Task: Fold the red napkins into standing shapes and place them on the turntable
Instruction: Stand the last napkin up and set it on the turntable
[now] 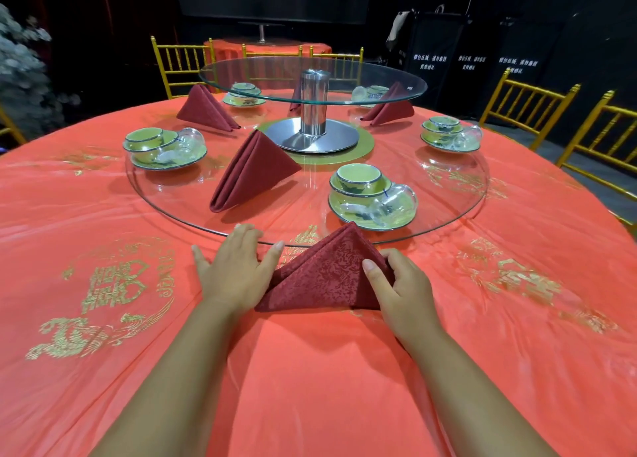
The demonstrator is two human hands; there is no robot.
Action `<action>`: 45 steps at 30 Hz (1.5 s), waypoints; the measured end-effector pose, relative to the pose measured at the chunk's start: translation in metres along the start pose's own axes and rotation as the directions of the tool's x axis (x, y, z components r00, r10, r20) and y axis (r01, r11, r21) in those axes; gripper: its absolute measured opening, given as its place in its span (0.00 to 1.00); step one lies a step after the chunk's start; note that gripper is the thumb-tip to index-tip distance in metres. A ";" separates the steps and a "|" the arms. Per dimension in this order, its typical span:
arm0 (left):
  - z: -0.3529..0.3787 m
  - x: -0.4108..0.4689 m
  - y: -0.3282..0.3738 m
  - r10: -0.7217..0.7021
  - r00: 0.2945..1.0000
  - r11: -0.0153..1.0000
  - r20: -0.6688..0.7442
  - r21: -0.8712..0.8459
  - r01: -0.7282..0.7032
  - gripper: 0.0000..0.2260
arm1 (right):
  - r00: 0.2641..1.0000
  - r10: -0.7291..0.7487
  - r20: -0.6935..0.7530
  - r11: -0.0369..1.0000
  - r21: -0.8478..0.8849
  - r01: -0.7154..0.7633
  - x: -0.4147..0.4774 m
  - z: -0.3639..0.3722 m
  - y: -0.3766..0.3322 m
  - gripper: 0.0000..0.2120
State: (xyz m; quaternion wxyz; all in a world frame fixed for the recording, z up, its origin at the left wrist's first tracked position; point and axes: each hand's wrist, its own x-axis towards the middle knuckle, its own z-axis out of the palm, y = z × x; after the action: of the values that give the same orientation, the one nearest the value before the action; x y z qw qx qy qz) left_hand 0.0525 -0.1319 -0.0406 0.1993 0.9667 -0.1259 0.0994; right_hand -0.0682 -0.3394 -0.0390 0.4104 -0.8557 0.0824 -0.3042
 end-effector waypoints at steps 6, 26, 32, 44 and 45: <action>0.005 -0.001 -0.004 -0.168 0.986 0.973 -0.017 0.159 0.169 0.34 | 1.000 -0.013 0.003 1.000 -0.005 0.013 0.000 -0.001 -0.002 0.09; -0.004 -0.009 0.009 -0.006 0.999 1.000 -0.036 -0.025 0.005 0.23 | 1.000 0.015 0.019 1.000 -0.026 -0.015 0.000 -0.001 -0.005 0.13; 0.000 -0.006 -0.001 -0.167 0.986 0.981 -0.021 0.097 0.168 0.26 | 1.000 0.016 0.014 1.000 -0.019 -0.015 -0.001 -0.002 -0.005 0.12; -0.005 -0.016 0.019 0.368 0.909 0.855 -0.198 -0.313 -0.414 0.25 | 0.977 0.044 0.210 0.999 0.001 -0.045 0.010 -0.019 -0.010 0.07; -0.003 -0.016 0.020 0.390 0.910 0.866 -0.140 -0.280 -0.414 0.28 | 0.963 0.071 0.261 0.997 -0.015 -0.069 0.013 -0.022 -0.010 0.07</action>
State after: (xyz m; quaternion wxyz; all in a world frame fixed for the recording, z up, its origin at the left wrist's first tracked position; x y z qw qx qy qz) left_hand 0.0314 -0.1450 -0.0348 0.3248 0.8723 -0.3304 0.1561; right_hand -0.0724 -0.3520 -0.0148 0.4259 -0.8860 0.0586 -0.1738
